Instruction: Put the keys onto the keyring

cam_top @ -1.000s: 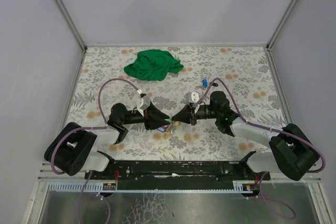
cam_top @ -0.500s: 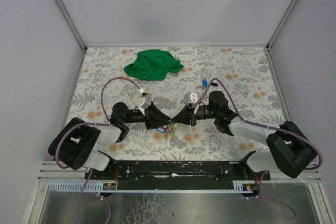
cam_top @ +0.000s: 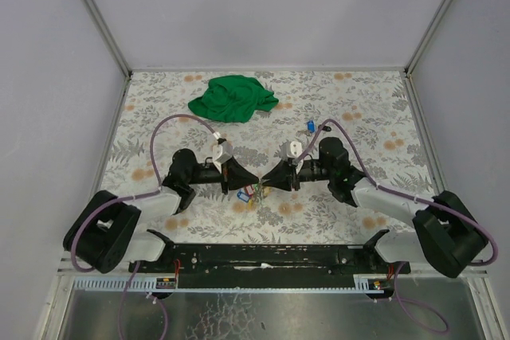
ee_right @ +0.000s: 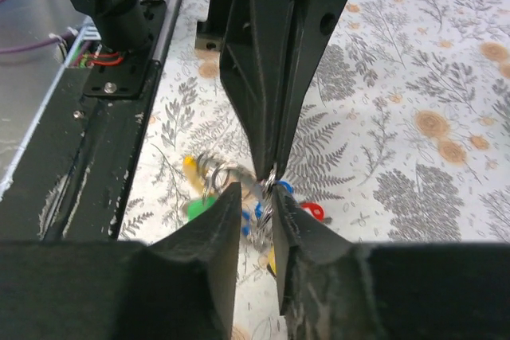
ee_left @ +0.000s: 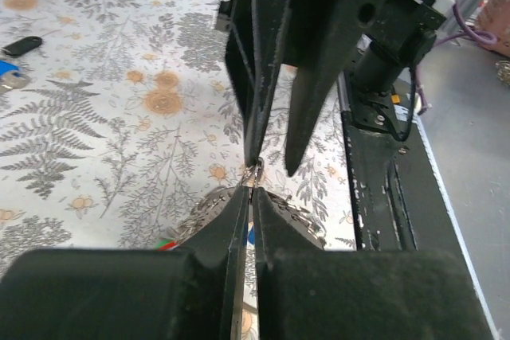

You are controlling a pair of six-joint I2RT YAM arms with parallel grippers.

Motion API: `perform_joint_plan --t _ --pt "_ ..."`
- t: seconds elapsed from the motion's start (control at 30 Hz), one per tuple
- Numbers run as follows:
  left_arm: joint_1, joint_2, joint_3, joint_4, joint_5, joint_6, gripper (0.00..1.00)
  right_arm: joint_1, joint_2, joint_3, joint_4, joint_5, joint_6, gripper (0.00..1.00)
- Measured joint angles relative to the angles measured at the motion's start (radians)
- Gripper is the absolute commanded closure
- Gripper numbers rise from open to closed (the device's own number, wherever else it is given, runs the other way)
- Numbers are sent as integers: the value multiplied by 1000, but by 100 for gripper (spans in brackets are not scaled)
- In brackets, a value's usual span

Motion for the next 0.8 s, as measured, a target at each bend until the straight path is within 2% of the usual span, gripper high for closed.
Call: perform_joint_plan --t 0.17,0.33,0.53,0.8 --pt "-15 -95 58 -255 -69 128 100 0 -116 19 -212 63 -133 66" --pt "-47 -131 105 -445 -146 225 100 0 -148 76 -365 112 -232 66" --pt "-88 -144 125 -583 -210 300 100 0 -110 113 -418 112 -274 66" --pt "-117 -152 154 -665 -254 348 100 0 -16 144 -428 103 -295 66"
